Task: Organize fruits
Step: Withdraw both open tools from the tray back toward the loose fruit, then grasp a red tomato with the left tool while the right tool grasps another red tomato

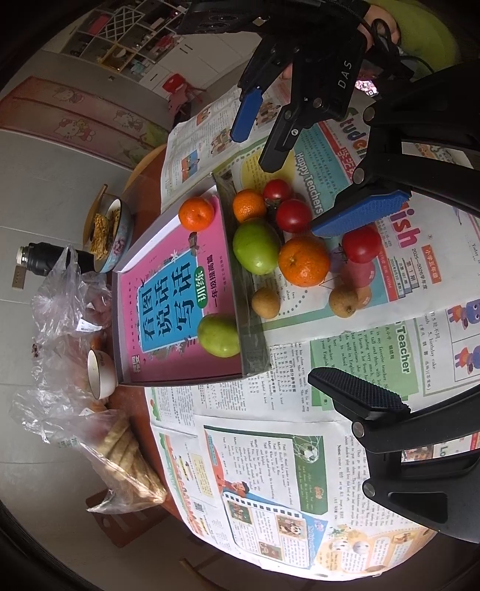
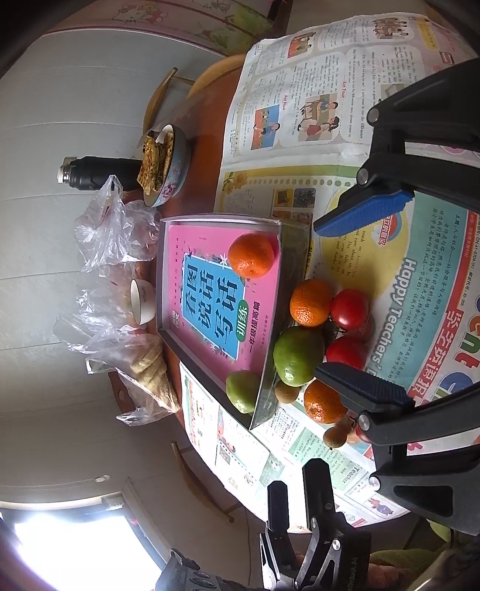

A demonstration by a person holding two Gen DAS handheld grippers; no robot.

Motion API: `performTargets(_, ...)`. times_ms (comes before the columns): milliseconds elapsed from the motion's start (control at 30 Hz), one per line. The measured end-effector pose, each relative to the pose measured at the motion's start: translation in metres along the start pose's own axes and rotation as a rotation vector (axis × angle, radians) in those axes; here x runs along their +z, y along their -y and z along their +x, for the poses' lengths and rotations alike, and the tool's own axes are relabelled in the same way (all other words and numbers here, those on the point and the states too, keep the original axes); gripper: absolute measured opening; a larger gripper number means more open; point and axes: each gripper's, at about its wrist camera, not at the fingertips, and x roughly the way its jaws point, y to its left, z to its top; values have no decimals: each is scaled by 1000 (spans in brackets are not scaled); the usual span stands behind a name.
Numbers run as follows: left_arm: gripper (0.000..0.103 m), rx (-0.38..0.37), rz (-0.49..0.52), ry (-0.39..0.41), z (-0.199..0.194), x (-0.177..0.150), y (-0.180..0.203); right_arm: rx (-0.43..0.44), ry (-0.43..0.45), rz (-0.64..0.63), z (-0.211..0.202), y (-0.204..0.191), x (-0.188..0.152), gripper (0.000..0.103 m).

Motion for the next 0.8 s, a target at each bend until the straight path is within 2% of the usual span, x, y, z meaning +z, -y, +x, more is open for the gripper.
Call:
performTargets(400,75,-76,43,-78,8,-23,20,16,-29,-9,3,-1,-13,70)
performTargets(800,75,-97,57,-125,18,-34,35,23,-66,-38,10,-4,-20,70)
